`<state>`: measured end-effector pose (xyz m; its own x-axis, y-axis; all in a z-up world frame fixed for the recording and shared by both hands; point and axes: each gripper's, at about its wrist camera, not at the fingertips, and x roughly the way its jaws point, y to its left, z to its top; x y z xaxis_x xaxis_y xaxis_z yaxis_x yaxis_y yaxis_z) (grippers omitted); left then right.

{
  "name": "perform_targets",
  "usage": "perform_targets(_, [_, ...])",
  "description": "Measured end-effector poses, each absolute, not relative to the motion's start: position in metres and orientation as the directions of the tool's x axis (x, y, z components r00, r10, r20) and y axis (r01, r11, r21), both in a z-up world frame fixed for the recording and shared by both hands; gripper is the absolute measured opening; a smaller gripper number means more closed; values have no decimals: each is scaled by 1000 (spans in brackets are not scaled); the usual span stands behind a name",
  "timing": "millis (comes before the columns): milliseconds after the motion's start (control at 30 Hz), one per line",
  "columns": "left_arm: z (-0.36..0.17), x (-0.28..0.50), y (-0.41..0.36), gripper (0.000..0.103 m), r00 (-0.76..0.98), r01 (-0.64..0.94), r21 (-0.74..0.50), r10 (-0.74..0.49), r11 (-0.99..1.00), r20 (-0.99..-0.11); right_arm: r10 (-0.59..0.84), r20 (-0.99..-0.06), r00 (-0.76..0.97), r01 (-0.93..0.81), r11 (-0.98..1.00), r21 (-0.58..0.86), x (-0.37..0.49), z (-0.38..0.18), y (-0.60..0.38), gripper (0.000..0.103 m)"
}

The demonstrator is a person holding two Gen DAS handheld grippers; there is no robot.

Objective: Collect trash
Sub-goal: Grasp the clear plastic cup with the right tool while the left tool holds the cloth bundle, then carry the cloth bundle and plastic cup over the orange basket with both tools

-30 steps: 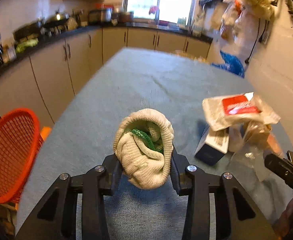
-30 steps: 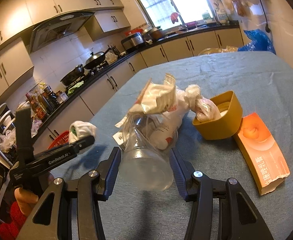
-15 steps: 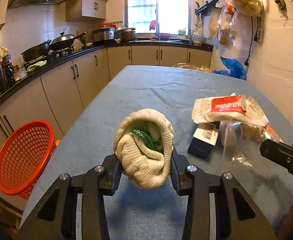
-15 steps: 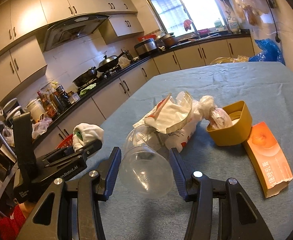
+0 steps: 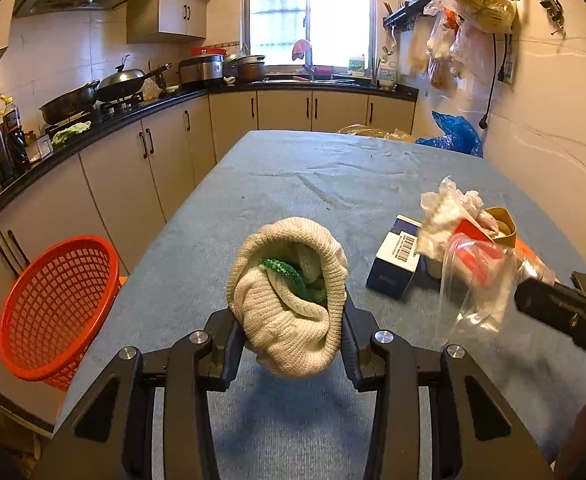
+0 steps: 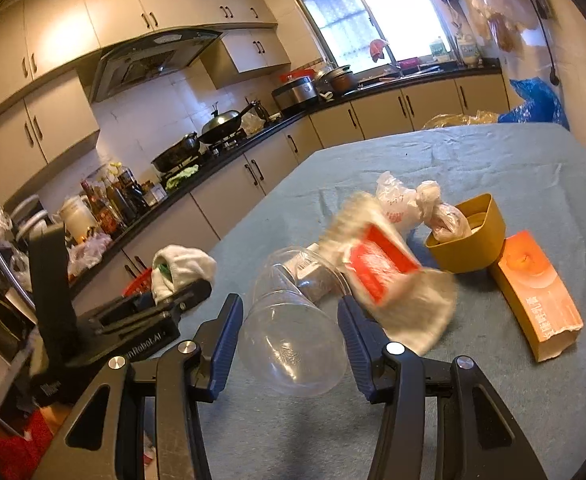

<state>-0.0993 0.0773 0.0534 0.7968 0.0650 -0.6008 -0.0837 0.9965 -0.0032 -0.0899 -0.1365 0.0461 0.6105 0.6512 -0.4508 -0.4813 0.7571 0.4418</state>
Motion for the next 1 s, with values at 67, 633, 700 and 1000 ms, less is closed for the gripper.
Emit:
perform_targets(67, [54,-101,78,39,796,-82,-4,64,997,-601,658,-448,605,-473,750,463,-89,46,-138,53])
perform_targets(633, [59,-111,88,39,800,-93,-21,62,995,-596,680,-444,584,-468,728,501,-92,52,-127,53])
perform_targets(700, [59,-112,90,39,800,-97,-24,63,995,-597,678,-448,582,-468,731,497,-91,53,-124,53])
perform_targets(1000, [63,-117,110,39,803,-128,-41,80,991,-590,692,-459,557,-499,721,481,-86,60,-102,53])
